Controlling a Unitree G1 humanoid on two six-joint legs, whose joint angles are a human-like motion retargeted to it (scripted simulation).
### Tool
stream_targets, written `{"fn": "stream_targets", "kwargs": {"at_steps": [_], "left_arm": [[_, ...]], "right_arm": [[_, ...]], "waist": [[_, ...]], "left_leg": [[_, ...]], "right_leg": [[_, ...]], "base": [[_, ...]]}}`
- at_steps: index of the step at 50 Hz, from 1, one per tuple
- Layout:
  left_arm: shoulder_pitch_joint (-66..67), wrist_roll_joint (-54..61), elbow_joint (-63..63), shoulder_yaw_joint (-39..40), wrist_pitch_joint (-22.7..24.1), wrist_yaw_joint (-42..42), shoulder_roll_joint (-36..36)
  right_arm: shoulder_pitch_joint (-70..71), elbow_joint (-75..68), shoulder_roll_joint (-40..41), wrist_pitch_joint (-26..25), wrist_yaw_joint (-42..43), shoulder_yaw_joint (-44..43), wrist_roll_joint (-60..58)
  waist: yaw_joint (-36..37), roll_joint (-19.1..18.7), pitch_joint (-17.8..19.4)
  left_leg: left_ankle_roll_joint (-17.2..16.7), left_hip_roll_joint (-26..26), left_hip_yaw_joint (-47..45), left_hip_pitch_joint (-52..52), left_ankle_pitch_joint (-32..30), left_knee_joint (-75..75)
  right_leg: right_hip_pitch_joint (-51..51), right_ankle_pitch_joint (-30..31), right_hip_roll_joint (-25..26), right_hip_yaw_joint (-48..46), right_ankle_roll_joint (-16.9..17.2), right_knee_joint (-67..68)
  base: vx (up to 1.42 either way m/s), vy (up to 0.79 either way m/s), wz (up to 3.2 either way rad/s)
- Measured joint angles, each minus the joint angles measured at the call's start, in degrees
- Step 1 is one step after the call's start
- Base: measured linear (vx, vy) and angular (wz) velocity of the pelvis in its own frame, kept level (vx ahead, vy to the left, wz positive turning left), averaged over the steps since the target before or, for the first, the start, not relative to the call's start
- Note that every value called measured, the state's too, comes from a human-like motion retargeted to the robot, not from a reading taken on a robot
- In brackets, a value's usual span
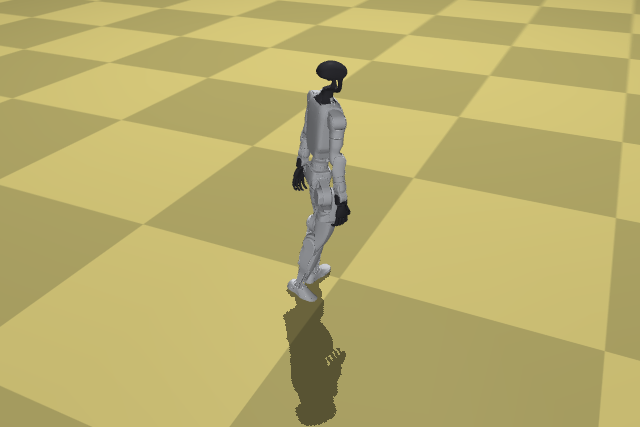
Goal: In place motions
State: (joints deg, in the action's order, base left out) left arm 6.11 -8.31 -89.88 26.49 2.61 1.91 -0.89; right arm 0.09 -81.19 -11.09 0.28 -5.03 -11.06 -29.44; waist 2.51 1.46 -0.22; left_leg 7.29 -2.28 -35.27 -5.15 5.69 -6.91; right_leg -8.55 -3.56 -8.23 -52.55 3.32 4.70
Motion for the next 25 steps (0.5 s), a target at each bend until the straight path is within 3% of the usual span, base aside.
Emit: {"fn": "stream_targets", "kwargs": {"at_steps": [5, 8, 12, 15, 18, 25], "left_arm": [[1.21, -1.16, -1.16, 0.66, -0.93, -1.30, 0.19], [0.79, -2.87, -0.25, -0.48, -1.25, -2.68, -0.55], [-1.18, -5.76, 0.64, -3.86, -1.74, -2.93, -2.90], [-2.78, -6.70, 1.70, -6.50, -1.48, -2.90, -4.43], [-4.21, -6.73, 2.55, -7.96, -1.20, -3.79, -5.59], [-6.59, -5.55, 2.98, -9.28, -1.00, -4.58, -6.19]], "right_arm": [[0.42, 7.08, 2.50, 2.24, -3.11, 1.45, 3.56], [0.60, 8.95, 2.84, 2.72, -4.84, 2.76, 4.77], [-0.46, 9.33, 2.41, 1.82, -6.64, 3.17, 2.66], [-1.57, 8.98, 1.75, 1.53, -7.63, 3.43, -0.05], [-2.46, 8.41, 1.28, 1.49, -7.55, 3.80, -3.18], [-2.65, 2.50, 0.63, 0.86, -5.12, 5.85, -6.86]], "waist": [[-2.97, -2.16, -1.54], [-3.41, -4.48, -0.57], [-7.09, -4.49, -0.13], [-7.44, -3.53, 0.57], [-8.22, -2.66, 0.90], [-7.50, -0.22, 2.55]], "left_leg": [[0.59, 1.16, 4.40, -0.44, 0.18, 0.60], [1.06, 3.80, 5.90, 0.11, -0.42, 0.38], [1.54, 3.21, 13.06, -0.07, -0.96, -0.35], [2.05, 2.09, 16.15, 0.45, -2.12, 0.34], [2.23, 1.00, 19.09, 0.74, -2.99, 1.00], [2.26, -2.56, 25.80, 3.03, -4.87, 3.26]], "right_leg": [[-0.46, 2.98, -0.37, -0.84, -2.81, 5.11], [1.95, 3.04, -1.49, 8.22, -6.55, 13.83], [5.70, 1.16, -0.17, 20.81, -3.78, 18.07], [7.04, -0.19, 1.39, 27.58, -3.68, 16.09], [8.24, -1.02, 1.37, 30.09, -3.48, 13.09], [11.66, -2.69, 1.65, 38.82, 1.03, 6.50]], "base": [[0.24, 0.17, 0.92], [0.21, 0.13, 0.82], [0.16, 0.06, 1.78], [0.15, 0.00, 1.50], [0.13, -0.02, 1.33], [0.09, -0.06, 1.08]]}}
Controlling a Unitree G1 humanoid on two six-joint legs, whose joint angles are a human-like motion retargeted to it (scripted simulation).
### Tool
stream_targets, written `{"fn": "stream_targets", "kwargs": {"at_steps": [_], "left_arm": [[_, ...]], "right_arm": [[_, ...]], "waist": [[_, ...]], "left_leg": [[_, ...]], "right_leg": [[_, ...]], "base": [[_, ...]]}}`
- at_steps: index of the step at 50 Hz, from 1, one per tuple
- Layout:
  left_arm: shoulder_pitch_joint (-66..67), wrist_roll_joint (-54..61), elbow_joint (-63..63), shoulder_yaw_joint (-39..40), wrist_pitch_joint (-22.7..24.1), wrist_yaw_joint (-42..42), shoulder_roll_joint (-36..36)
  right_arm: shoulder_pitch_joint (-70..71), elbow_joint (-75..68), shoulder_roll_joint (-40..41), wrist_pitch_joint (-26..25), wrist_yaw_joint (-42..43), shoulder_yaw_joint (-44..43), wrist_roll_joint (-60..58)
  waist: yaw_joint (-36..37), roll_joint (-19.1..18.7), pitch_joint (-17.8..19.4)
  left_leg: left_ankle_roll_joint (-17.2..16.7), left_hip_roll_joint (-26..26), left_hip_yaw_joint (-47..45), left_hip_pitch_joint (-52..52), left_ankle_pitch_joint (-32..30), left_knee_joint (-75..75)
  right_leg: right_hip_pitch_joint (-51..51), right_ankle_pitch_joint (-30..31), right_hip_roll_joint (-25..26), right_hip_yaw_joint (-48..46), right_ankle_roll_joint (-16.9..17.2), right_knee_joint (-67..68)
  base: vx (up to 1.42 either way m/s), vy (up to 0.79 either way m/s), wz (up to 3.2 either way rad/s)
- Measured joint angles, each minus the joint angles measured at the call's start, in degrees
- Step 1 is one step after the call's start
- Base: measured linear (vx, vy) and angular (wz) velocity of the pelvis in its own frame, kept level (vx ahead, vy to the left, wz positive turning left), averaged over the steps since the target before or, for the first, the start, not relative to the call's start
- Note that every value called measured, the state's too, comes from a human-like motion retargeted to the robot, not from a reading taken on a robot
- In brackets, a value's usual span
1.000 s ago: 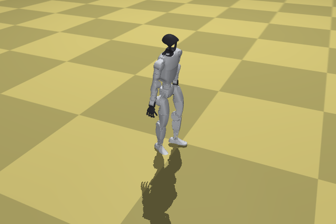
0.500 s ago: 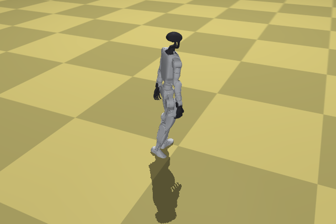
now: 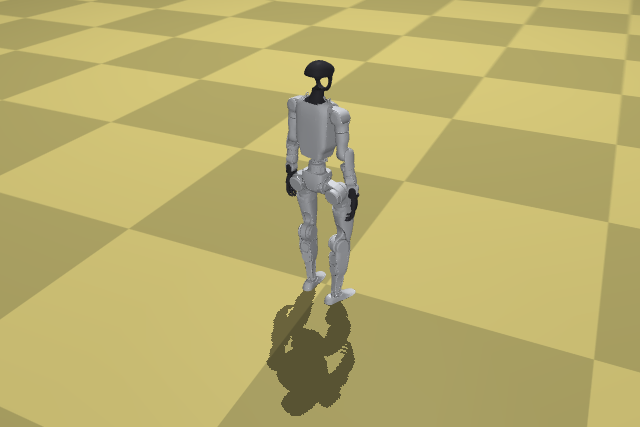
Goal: In place motions
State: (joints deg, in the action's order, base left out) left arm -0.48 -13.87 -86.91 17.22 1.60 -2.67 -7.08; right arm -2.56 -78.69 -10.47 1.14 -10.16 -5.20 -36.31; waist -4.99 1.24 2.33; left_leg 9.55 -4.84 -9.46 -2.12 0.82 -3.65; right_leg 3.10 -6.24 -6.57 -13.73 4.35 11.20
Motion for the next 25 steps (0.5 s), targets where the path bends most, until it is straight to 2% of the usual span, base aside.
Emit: {"fn": "stream_targets", "kwargs": {"at_steps": [2, 5, 9, 12, 13, 17, 20, 25], "left_arm": [[-0.37, 0.66, -0.47, -0.18, 0.03, -0.56, 0.07], [-0.18, 0.42, -0.79, -0.21, -0.17, -1.21, -0.02], [0.19, -0.69, -1.44, -0.57, -0.69, -1.42, -0.38], [0.82, -1.10, -1.91, -0.11, -1.02, -1.60, -0.38], [1.11, -1.27, -1.98, 0.15, -1.14, -1.72, -0.37], [2.42, -2.26, -2.02, 0.99, -1.89, -2.23, -0.22], [3.16, -1.62, -1.90, 1.35, -1.80, -0.67, 1.23], [3.95, 1.17, -1.28, 4.03, -1.02, -2.82, 2.83]], "right_arm": [[0.39, -1.68, 0.41, -0.69, -0.01, 1.14, -1.29], [0.49, -2.69, 1.11, -1.15, 1.84, 2.81, -1.97], [1.18, -3.89, 2.42, -0.52, 8.94, 4.49, -0.47], [1.70, -4.77, 2.79, -0.82, 9.61, 5.91, -0.77], [1.77, -4.98, 2.82, -1.10, 9.26, 6.31, -1.36], [1.59, -6.02, 2.71, -2.79, 6.86, 6.76, -4.74], [1.15, -5.71, 2.47, -3.72, 5.80, 4.49, -5.79], [1.16, -4.78, 1.75, -2.59, 7.20, 3.54, -4.78]], "waist": [[0.51, 0.44, 0.55], [2.84, 1.61, 0.87], [-0.33, 1.72, 1.99], [-1.57, 2.56, 2.41], [-1.69, 2.89, 2.53], [1.53, 2.87, 2.21], [4.12, 2.14, 2.43], [0.79, 1.82, 2.01]], "left_leg": [[-0.17, -0.70, 1.98, 0.53, -0.26, 0.26], [-0.41, -1.80, 2.00, 1.00, -0.18, 0.52], [-1.13, -2.77, 9.43, 1.15, -0.54, -0.39], [-1.65, -4.46, 13.51, 1.68, -0.66, -0.71], [-1.87, -5.08, 14.72, 2.03, -0.66, -0.73], [-2.57, -5.69, 17.07, 3.02, -0.72, -0.61], [-3.19, -5.55, 19.54, 2.52, -0.99, -1.55], [-4.39, -6.14, 24.92, 0.55, -2.43, -2.76]], "right_leg": [[1.04, -0.52, 0.60, 2.88, 0.81, -0.79], [1.35, -0.85, 3.18, 9.60, -0.23, -2.54], [2.23, -0.34, 3.64, 14.89, 1.82, -3.17], [1.84, 1.83, 3.75, 17.29, 3.85, -4.64], [1.49, 4.39, 3.47, 17.07, 3.53, -5.27], [-0.74, 2.43, 2.57, 13.13, 1.72, -5.58], [-1.84, 2.39, 1.84, 10.97, 1.57, -6.07], [-4.17, 2.85, 0.99, 3.93, 1.12, -9.41]], "base": [[0.06, -0.09, 0.72], [0.03, -0.10, 0.33], [0.02, -0.18, 1.54], [0.02, -0.20, 1.30], [0.05, -0.22, 1.07], [0.07, -0.24, 0.61], [-0.03, -0.24, 0.81], [-0.10, -0.17, 1.27]]}}
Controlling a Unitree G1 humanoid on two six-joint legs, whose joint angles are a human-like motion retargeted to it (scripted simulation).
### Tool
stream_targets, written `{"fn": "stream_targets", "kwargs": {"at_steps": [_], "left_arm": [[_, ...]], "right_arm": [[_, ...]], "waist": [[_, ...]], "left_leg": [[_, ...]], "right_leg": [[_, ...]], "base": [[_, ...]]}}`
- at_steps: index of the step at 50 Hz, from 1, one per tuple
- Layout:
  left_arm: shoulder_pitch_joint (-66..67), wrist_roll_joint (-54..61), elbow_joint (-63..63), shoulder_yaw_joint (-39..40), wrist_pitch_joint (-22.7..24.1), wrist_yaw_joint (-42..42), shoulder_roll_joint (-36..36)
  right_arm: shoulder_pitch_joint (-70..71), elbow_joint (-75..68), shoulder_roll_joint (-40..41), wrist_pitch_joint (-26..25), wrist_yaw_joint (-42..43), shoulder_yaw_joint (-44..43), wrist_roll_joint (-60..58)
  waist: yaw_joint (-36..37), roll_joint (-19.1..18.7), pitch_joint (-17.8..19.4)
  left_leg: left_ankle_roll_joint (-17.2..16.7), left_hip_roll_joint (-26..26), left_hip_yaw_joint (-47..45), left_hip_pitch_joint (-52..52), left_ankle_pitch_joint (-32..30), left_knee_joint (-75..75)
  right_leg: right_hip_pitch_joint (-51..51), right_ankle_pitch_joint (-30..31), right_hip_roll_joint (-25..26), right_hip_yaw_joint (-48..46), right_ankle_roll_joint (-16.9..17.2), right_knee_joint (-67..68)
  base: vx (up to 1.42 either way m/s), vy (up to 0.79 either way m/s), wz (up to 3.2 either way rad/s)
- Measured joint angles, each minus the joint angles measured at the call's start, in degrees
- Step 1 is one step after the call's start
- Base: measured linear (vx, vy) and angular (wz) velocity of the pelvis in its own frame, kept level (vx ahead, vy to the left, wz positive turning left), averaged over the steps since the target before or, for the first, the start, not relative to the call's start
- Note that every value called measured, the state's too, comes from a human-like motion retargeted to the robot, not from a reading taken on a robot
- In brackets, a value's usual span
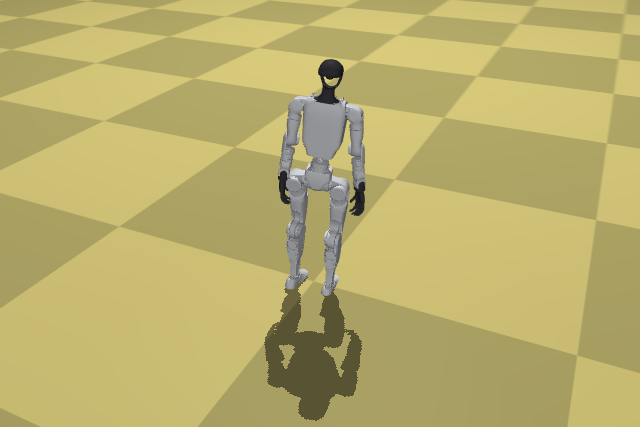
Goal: In place motions
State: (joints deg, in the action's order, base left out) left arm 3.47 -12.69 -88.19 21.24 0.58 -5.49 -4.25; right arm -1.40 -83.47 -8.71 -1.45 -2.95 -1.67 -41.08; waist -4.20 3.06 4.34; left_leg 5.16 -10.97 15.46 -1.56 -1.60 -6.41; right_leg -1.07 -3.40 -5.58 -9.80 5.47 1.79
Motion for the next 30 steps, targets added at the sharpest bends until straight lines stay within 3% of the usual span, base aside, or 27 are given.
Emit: {"fn": "stream_targets", "kwargs": {"at_steps": [3, 7, 10, 15, 18, 30], "left_arm": [[0.48, -1.82, 0.34, 0.34, -0.40, -0.18, 0.44], [1.16, -2.36, 0.44, -1.43, 0.17, 1.55, 0.87], [1.45, -3.07, 0.36, -2.11, 0.22, 1.37, 1.21], [2.83, -5.54, 0.98, -0.38, 0.02, -0.01, 1.73], [3.49, -6.00, 1.27, 0.76, -0.14, -0.04, 1.72], [3.54, -3.11, 0.80, 3.75, -0.78, 0.06, 0.94]], "right_arm": [[0.04, -1.00, -0.51, 0.08, 1.32, -0.82, 1.42], [0.08, -1.66, -1.16, -0.12, 1.03, -2.78, 1.65], [-0.36, -0.83, -1.69, 0.19, 1.07, -3.63, 0.50], [-1.06, -1.95, -2.18, 0.00, 2.87, -2.83, 0.26], [-1.25, -3.92, -1.55, -0.75, 3.44, -2.92, 1.40], [-1.78, -3.49, 1.09, -0.29, 0.88, -1.56, -0.09]], "waist": [[-1.31, -0.78, -0.75], [-1.93, -0.57, -1.67], [-3.26, -0.34, -2.16], [-3.62, -1.52, -3.41], [-1.00, -3.01, -3.80], [0.92, -3.50, -6.83]], "left_leg": [[-1.71, 1.00, -0.47, 0.31, -1.63, 1.63], [-2.06, 4.39, -14.27, -0.21, 1.07, 0.66], [-2.46, 5.48, -19.30, -0.70, 3.73, -1.73], [-4.28, 7.38, -19.67, -1.37, 3.28, -0.66], [-1.67, 7.02, -22.37, 0.16, 1.83, 2.70], [-0.85, 7.37, -24.75, 1.99, 1.20, 5.82]], "right_leg": [[-0.37, -0.26, 0.10, -3.81, -0.32, -0.65], [-0.20, -0.89, -1.22, -6.97, -0.94, -0.54], [-0.54, -1.10, -2.11, -8.24, -1.29, -0.69], [-1.41, -0.76, -1.10, -7.48, -1.83, -1.35], [-1.39, -0.40, 1.16, -5.62, -2.49, -1.33], [-1.23, 0.74, 2.64, -4.02, -2.59, -1.87]], "base": [[-0.10, -0.08, 1.26], [-0.10, -0.09, 0.97], [-0.02, -0.01, 0.64], [0.08, 0.06, -0.09], [0.09, 0.03, -0.72], [0.07, 0.04, -0.19]]}}
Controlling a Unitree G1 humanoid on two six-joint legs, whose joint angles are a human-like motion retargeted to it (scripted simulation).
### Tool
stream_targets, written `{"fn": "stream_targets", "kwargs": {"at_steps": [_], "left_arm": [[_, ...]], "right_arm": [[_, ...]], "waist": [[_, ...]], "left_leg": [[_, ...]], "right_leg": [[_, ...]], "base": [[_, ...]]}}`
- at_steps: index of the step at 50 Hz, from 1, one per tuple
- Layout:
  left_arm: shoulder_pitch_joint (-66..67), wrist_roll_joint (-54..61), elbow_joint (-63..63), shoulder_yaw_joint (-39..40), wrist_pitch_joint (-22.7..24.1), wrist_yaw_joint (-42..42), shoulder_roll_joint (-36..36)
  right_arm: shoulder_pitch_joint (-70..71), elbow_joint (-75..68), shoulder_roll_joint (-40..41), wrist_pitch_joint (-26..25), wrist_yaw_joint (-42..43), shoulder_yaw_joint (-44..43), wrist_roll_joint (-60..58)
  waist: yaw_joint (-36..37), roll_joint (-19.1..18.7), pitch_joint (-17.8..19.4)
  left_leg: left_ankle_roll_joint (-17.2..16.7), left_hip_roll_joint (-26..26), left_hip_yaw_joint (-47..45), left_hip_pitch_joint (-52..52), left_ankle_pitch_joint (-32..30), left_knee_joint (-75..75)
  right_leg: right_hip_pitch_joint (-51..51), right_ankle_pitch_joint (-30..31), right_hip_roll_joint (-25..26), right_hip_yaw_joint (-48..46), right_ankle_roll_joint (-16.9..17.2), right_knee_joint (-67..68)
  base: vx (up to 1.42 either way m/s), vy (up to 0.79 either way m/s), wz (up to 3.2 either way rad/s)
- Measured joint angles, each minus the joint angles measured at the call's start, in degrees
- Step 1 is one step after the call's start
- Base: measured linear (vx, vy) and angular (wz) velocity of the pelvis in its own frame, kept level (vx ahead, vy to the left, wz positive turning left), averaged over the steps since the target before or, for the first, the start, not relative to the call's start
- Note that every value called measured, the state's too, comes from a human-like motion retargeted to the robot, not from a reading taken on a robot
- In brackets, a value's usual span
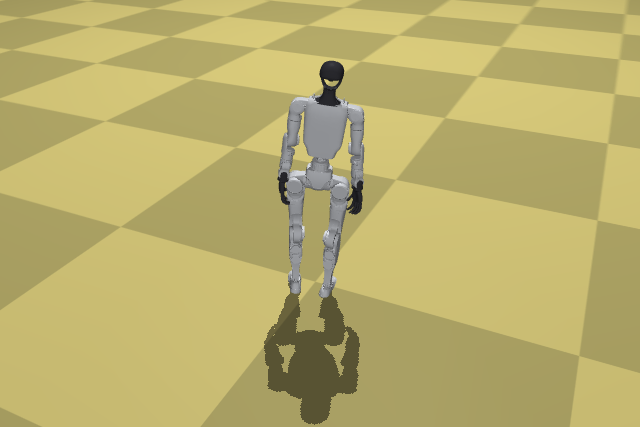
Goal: In place motions
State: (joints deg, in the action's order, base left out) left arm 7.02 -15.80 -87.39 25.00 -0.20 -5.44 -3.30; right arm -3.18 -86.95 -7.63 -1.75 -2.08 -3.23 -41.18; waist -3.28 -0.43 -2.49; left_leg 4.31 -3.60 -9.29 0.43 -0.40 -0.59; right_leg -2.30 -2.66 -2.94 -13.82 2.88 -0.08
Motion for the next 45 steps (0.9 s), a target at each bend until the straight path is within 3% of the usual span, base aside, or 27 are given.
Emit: {"fn": "stream_targets", "kwargs": {"at_steps": [10, 45], "left_arm": [[-0.68, -0.60, 0.11, -0.06, -0.28, -1.25, -0.37], [-0.49, -0.27, -0.57, -0.09, -0.21, -1.04, 0.35]], "right_arm": [[1.71, 0.78, -0.08, -0.13, -5.10, -0.96, 0.86], [1.26, -1.87, -0.51, -1.41, -4.36, -1.89, 1.72]], "waist": [[-0.96, -0.12, -1.12], [-1.26, -0.33, -0.81]], "left_leg": [[0.34, -0.42, -0.61, 0.30, 0.12, 0.50], [0.34, -0.65, -1.30, -0.27, -1.04, 0.53]], "right_leg": [[0.68, 0.80, -0.44, 0.00, 0.26, 0.18], [1.47, 3.57, -0.91, 0.96, -0.07, 0.31]], "base": [[0.01, 0.03, -0.04], [0.00, 0.00, 0.00]]}}
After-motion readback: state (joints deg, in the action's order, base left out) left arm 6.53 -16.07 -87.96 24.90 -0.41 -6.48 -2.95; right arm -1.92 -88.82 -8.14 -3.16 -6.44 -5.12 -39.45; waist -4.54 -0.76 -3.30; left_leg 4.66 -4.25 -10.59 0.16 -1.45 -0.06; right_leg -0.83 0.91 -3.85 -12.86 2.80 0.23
